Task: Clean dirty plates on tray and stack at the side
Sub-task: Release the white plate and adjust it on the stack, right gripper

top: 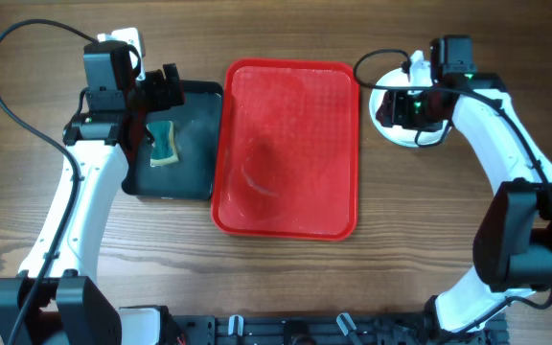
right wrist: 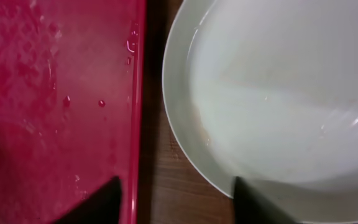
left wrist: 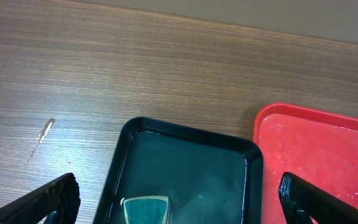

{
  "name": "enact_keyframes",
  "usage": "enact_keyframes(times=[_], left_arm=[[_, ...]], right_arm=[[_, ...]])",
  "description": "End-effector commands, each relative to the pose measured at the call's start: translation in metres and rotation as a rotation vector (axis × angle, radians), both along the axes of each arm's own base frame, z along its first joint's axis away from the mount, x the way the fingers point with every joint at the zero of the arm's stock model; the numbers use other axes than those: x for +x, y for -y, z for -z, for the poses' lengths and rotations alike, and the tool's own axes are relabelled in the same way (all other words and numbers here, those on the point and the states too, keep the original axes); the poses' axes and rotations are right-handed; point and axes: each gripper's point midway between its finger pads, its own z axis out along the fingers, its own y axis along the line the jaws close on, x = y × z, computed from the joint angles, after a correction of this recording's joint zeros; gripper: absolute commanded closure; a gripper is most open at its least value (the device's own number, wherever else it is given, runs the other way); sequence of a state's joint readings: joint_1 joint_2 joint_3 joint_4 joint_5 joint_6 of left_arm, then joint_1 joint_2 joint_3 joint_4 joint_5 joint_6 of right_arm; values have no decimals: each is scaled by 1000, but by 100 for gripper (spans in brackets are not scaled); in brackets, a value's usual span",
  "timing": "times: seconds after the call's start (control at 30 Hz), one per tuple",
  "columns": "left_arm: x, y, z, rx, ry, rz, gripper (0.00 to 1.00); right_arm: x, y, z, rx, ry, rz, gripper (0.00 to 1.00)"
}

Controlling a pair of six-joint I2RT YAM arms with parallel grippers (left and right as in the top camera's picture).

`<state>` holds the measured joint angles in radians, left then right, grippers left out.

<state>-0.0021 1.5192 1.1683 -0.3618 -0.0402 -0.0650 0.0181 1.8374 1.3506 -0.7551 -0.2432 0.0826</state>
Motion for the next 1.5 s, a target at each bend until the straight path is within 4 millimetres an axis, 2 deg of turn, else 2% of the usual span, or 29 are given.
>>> enact_keyframes(times=[0.0,0.03,0.07,0.1,0.2,0.33,0.5,0.67,1.47], left_arm=[[1,-4,0,2,1,-13,0],[1,-4,0,2,1,-13,0],[2,-4,0,2,1,-13,0],[1,-4,0,2,1,-13,0],[1,-4,0,2,1,-13,0],[1,-4,0,2,1,-13,0],[1,-4,0,2,1,-13,0],[1,-4,0,2,1,-13,0],[1,-4,0,2,1,-13,0]], right_arm=[[0,6,0,-53,6,6,76],[-2,6,0,-53,0,7,78],[-3,6,0,-53,-5,8,68],[-4,6,1,-48,-13,19,1],[-4,2,0,31,-56,190,0],[-1,2,-1,141,-123,511,0],[7,2,-4,206,-129,662,0],[13,2,-7,220,-105,670,0],[14,2,-7,220,-104,670,0]])
